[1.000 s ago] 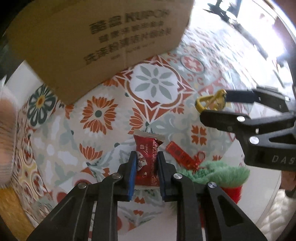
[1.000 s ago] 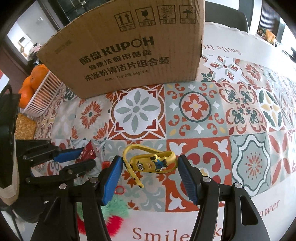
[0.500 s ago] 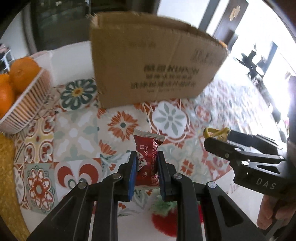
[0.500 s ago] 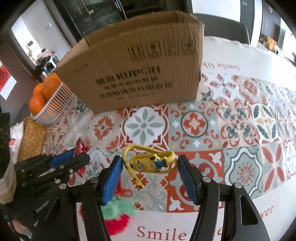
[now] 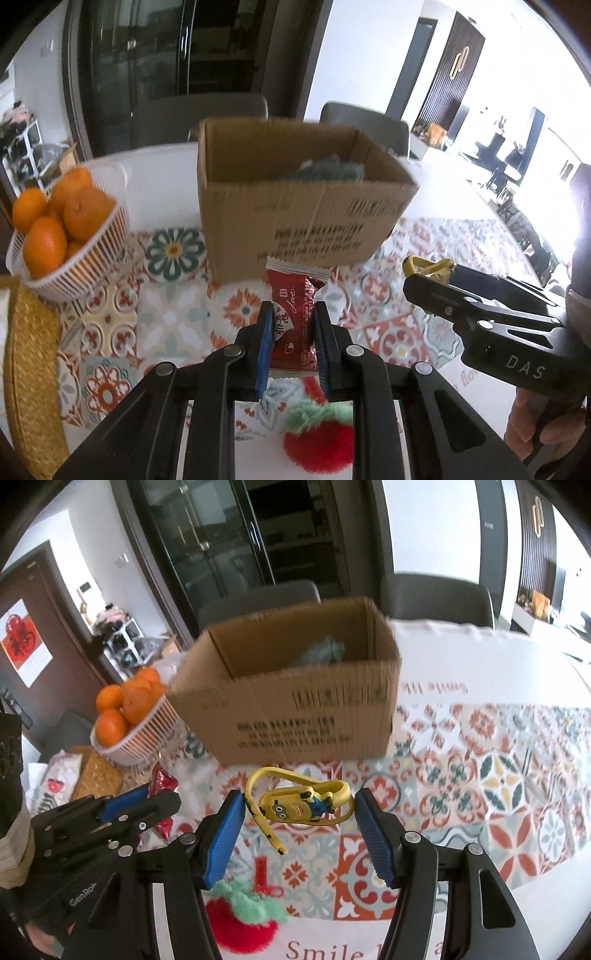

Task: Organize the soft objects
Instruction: 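Carry the keychain and red packet into the cardboard box and open both tools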

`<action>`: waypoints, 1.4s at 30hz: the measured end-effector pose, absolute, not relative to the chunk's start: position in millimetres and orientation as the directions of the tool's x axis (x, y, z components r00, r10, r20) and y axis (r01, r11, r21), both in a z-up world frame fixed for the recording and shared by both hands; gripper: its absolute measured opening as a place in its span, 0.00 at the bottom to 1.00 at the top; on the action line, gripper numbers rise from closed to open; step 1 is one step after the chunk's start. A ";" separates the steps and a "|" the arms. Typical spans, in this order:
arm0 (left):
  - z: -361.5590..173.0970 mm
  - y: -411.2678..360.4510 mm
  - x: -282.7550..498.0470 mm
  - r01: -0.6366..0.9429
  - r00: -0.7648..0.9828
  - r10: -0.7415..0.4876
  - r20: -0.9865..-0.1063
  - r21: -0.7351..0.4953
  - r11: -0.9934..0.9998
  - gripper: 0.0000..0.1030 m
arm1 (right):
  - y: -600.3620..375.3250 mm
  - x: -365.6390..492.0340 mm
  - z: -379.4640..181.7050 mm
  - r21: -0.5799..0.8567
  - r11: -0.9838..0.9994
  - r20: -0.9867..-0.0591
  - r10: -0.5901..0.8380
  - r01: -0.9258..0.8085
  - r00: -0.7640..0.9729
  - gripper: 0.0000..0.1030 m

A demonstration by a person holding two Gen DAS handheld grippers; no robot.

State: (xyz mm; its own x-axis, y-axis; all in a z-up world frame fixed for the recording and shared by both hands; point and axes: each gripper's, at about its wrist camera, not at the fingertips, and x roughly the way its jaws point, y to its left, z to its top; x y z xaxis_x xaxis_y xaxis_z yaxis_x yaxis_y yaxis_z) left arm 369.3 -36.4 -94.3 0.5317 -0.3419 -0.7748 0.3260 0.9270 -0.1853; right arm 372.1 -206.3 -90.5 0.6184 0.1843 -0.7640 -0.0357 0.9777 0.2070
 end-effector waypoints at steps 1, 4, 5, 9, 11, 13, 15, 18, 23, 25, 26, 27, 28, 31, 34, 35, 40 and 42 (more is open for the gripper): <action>-88.3 -37.1 369.7 0.332 0.541 -0.346 -0.766 -0.184 0.925 0.21 | -206.6 372.0 -85.0 0.205 0.978 -0.755 0.184 -0.039 0.629 0.61; -73.3 -39.2 372.9 0.338 0.570 -0.348 -0.744 -0.174 0.925 0.21 | -207.8 374.8 -70.2 0.206 0.977 -0.728 0.185 -0.047 0.660 0.61; -69.7 -39.3 375.1 0.341 0.577 -0.350 -0.738 -0.172 0.924 0.21 | -208.0 376.2 -63.9 0.202 0.978 -0.717 0.184 -0.051 0.673 0.61; -50.4 -41.0 380.2 0.346 0.610 -0.352 -0.710 -0.161 0.924 0.21 | -208.9 383.3 -48.2 0.197 0.978 -0.687 0.185 -0.065 0.703 0.61; -43.1 -41.4 384.8 0.346 0.622 -0.351 -0.700 -0.156 0.925 0.21 | -209.7 388.3 -41.3 0.195 0.978 -0.675 0.186 -0.071 0.714 0.61; -37.0 -42.1 390.6 0.344 0.634 -0.345 -0.692 -0.147 0.927 0.21 | -210.1 393.2 -35.1 0.195 0.978 -0.665 0.187 -0.073 0.724 0.61; -30.7 -43.3 396.7 0.346 0.644 -0.342 -0.684 -0.138 0.928 0.21 | -209.8 398.4 -30.2 0.193 0.978 -0.655 0.189 -0.079 0.732 0.61; -24.7 -44.6 406.2 0.346 0.654 -0.338 -0.677 -0.130 0.929 0.21 | -210.1 407.8 -24.6 0.198 0.977 -0.646 0.194 -0.084 0.738 0.61; -18.4 -47.0 425.4 0.339 0.658 -0.330 -0.677 -0.125 0.932 0.21 | -214.0 430.2 -17.7 0.207 0.974 -0.640 0.203 -0.087 0.741 0.61; -17.2 -47.6 434.6 0.335 0.656 -0.329 -0.680 -0.129 0.934 0.21 | -214.6 437.9 -16.0 0.209 0.973 -0.638 0.208 -0.093 0.741 0.61; -16.3 -48.0 441.1 0.331 0.653 -0.328 -0.683 -0.133 0.934 0.21 | -214.6 444.3 -15.4 0.206 0.974 -0.641 0.207 -0.093 0.739 0.61; -16.3 -48.3 445.3 0.325 0.652 -0.325 -0.685 -0.134 0.936 0.21 | -214.8 448.3 -15.0 0.208 0.974 -0.640 0.209 -0.095 0.739 0.61; -16.8 -48.6 449.7 0.323 0.651 -0.324 -0.686 -0.136 0.937 0.21 | -214.9 454.3 -15.2 0.208 0.973 -0.642 0.212 -0.099 0.737 0.61; -18.2 -50.7 463.8 0.317 0.642 -0.323 -0.695 -0.143 0.937 0.21 | -216.0 466.6 -17.8 0.215 0.971 -0.650 0.221 -0.102 0.727 0.61; -21.2 -53.5 479.5 0.315 0.626 -0.321 -0.710 -0.146 0.938 0.21 | -219.0 485.0 -23.5 0.231 0.968 -0.668 0.231 -0.097 0.708 0.61; -22.9 -54.5 484.7 0.316 0.621 -0.322 -0.715 -0.148 0.937 0.21 | -219.6 489.0 -24.8 0.236 0.967 -0.672 0.232 -0.094 0.703 0.61; -33.7 -59.9 508.1 0.309 0.586 -0.312 -0.748 -0.149 0.939 0.24 | -222.3 511.2 -36.8 0.264 0.961 -0.698 0.251 -0.085 0.670 0.62; -37.2 -61.9 515.0 0.308 0.579 -0.304 -0.757 -0.143 0.941 0.35 | -223.9 518.2 -41.9 0.277 0.958 -0.708 0.257 -0.076 0.658 0.65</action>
State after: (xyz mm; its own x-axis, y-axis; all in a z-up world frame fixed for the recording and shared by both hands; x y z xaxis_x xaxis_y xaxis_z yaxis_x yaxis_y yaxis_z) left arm 515.0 -61.9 -37.2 0.5787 -0.3041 -0.7567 0.3077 0.9407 -0.1427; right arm 518.2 -223.9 -41.9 0.6582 0.2569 -0.7077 -0.0757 0.9578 0.2773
